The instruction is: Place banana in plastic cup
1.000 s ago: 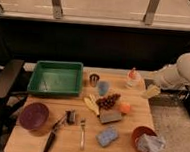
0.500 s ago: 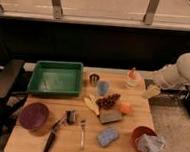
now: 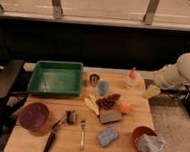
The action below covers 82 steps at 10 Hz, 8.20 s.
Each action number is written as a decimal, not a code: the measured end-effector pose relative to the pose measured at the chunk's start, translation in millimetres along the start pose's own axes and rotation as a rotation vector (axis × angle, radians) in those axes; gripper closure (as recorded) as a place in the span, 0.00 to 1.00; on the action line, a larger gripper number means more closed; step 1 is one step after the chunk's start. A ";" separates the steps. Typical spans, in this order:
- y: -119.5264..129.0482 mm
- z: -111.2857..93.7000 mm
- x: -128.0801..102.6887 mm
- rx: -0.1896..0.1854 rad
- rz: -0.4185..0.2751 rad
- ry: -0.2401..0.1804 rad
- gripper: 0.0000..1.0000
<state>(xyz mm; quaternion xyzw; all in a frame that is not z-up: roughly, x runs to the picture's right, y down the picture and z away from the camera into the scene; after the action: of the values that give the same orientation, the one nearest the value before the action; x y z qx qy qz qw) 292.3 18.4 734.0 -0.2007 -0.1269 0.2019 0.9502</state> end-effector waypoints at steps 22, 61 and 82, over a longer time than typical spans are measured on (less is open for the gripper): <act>89.6 83.8 -216.5 -0.206 -0.496 -0.103 0.25; -25.8 79.8 -221.0 -0.007 -0.250 -0.300 1.00; 7.4 195.8 -193.4 -0.139 -0.170 -0.359 0.20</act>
<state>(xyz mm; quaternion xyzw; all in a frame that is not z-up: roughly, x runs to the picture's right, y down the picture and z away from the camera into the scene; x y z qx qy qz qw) 55.4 5.3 873.6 -0.2153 -0.3241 0.1441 0.9099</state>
